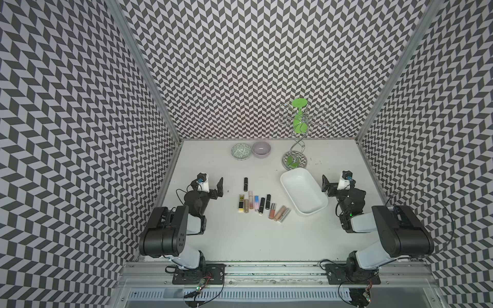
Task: Put the lipstick into the storage box
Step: Move the storage box to the center of the board.
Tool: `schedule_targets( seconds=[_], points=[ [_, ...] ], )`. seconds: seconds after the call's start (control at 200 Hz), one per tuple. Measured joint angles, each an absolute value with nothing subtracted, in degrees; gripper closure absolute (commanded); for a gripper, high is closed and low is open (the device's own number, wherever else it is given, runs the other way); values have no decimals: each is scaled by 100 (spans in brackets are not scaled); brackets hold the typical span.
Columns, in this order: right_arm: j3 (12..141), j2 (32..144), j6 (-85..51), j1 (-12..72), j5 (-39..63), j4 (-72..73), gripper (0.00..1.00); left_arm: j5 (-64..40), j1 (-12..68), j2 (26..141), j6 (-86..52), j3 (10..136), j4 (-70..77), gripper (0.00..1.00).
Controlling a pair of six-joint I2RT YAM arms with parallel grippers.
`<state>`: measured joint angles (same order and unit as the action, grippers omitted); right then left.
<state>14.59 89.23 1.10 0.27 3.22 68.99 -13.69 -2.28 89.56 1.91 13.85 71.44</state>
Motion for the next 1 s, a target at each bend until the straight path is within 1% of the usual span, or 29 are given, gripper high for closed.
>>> schedule_targets(
  seconds=[0.431,0.996],
  points=[
    [1446,8927,108,27,320,7258,0,-1369,-228,8956,191,1385,7146,1],
    [1441,8927,108,27,322,7293,0,-1374,-228,8956,191,1385,7183,1]
  ],
)
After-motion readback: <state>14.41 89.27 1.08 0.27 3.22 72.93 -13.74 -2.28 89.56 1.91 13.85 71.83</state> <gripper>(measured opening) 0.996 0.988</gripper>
